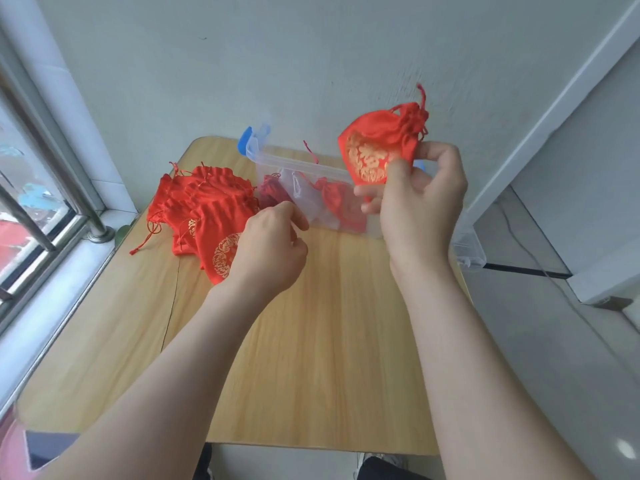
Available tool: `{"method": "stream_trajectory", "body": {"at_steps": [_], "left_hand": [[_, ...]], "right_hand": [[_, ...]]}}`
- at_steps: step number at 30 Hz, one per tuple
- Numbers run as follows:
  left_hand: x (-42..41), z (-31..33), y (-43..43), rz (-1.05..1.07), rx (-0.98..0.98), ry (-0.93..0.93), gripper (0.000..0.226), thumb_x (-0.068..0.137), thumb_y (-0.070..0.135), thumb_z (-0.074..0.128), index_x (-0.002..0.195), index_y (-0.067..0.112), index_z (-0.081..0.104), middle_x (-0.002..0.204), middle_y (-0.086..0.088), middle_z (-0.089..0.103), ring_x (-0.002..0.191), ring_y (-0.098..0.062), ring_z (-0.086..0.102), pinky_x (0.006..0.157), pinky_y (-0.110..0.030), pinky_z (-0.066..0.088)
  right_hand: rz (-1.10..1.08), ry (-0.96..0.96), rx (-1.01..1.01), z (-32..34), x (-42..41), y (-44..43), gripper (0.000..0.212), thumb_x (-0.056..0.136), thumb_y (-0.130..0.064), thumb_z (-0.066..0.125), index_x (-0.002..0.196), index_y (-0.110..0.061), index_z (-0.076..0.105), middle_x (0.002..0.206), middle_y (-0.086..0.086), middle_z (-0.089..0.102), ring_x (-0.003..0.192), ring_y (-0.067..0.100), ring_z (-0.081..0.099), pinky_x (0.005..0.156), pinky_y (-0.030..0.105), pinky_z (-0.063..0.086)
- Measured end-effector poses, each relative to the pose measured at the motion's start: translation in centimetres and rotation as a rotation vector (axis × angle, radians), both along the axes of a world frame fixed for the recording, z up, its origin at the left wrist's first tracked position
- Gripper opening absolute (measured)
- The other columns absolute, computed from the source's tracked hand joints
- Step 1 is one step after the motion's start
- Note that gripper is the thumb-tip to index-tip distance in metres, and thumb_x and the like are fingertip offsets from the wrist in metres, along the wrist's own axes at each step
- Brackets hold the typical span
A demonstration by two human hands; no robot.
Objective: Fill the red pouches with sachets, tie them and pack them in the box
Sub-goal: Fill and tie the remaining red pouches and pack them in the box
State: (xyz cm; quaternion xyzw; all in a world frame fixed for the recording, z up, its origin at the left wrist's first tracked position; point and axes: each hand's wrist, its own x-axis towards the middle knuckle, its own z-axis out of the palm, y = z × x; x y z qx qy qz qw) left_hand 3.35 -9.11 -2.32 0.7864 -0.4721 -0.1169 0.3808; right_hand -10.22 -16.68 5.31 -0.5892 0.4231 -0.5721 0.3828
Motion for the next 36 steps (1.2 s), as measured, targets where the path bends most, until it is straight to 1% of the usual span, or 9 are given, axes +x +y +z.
{"method": "stream_trajectory", "body": {"at_steps": [3,5,8,11,16,21,25,31,36], "left_hand": [[-0.3,-0.3,-0.2,0.015,0.045,-0.052,0.024,0.084,0.013,0.061,0.102,0.027,0.068,0.098,0.005,0.067,0.104,-0.029,0.061,0.089,-0.046,0.05],[-0.5,-0.3,-0.4,0.015,0.056,-0.077,0.022,0.086,0.016,0.061,0.103,0.027,0.069,0.102,0.006,0.069,0.106,-0.03,0.06,0.086,-0.043,0.046],[-0.6,-0.3,-0.6,0.0,0.048,-0.078,0.019,0.087,0.017,0.062,0.102,0.027,0.069,0.102,0.006,0.069,0.105,-0.031,0.06,0.085,-0.043,0.046],[-0.4,-0.3,-0.4,-0.005,0.05,-0.056,0.018,0.088,0.019,0.061,0.101,0.027,0.069,0.101,0.008,0.069,0.105,-0.031,0.06,0.089,-0.046,0.049],[0.1,-0.2,-0.1,0.008,0.057,-0.058,0.018,0.088,0.018,0.059,0.101,0.026,0.07,0.098,0.009,0.07,0.105,-0.031,0.059,0.091,-0.049,0.051],[0.8,-0.2,0.1,0.001,0.025,-0.072,0.026,0.079,0.026,0.048,0.095,0.026,0.07,0.09,0.008,0.07,0.097,-0.031,0.064,0.09,-0.051,0.053],[1.6,-0.5,0.2,0.033,-0.007,-0.122,0.033,0.076,0.022,0.046,0.095,0.025,0.072,0.096,0.003,0.071,0.099,-0.033,0.063,0.09,-0.051,0.052],[2.3,0.2,1.2,0.278,0.069,-0.323,0.024,0.081,0.011,0.067,0.103,0.021,0.069,0.111,-0.008,0.053,0.105,-0.035,0.044,0.082,-0.043,0.03],[1.8,0.6,2.0,0.262,0.293,-0.38,0.059,0.069,0.027,0.081,0.121,0.018,0.055,0.13,-0.013,0.04,0.117,-0.039,0.038,0.092,-0.049,0.034]], "right_hand": [[-0.114,0.037,-0.033,0.1,2.4,-2.6,0.007,0.089,-0.03,0.055,0.094,-0.029,0.05,0.071,-0.001,0.077,0.073,0.027,0.079,0.08,0.053,0.062],[-0.179,0.095,-0.045,0.3,3.5,-4.1,0.01,0.088,-0.029,0.057,0.094,-0.024,0.053,0.079,-0.004,0.074,0.086,0.027,0.073,0.092,0.043,0.055],[-0.218,0.202,-0.063,0.2,4.0,-5.9,0.011,0.098,-0.011,0.059,0.106,-0.004,0.057,0.078,-0.014,0.053,0.078,0.014,0.049,0.075,0.025,0.029],[-0.222,0.311,-0.052,0.1,4.5,-7.0,0.017,0.099,-0.011,0.058,0.111,0.0,0.056,0.081,-0.009,0.054,0.068,0.0,0.037,0.068,0.022,0.023],[-0.282,0.664,-0.015,0.6,5.5,-7.8,0.036,0.095,-0.043,0.064,0.11,-0.01,0.063,0.111,0.01,0.071,0.104,0.034,0.065,0.074,0.033,0.036],[-0.281,1.013,-0.027,0.6,6.2,-7.1,0.033,0.101,-0.053,0.052,0.096,-0.021,0.05,0.117,0.009,0.071,0.114,0.035,0.066,0.107,0.047,0.031],[-0.317,1.033,-0.087,-0.6,6.5,-5.9,0.034,0.1,-0.045,0.048,0.08,-0.018,0.053,0.089,0.005,0.067,0.115,0.034,0.055,0.096,0.047,0.027],[-0.334,0.877,-0.333,-2.5,6.0,-2.0,0.023,0.086,-0.032,0.053,0.091,-0.029,0.076,0.098,0.0,0.066,0.111,0.034,0.052,0.085,0.04,0.023],[-0.143,0.776,-0.134,-4.2,4.8,2.1,0.019,0.088,-0.037,0.058,0.092,-0.031,0.075,0.098,-0.006,0.07,0.106,0.03,0.054,0.086,0.036,0.023]]}}
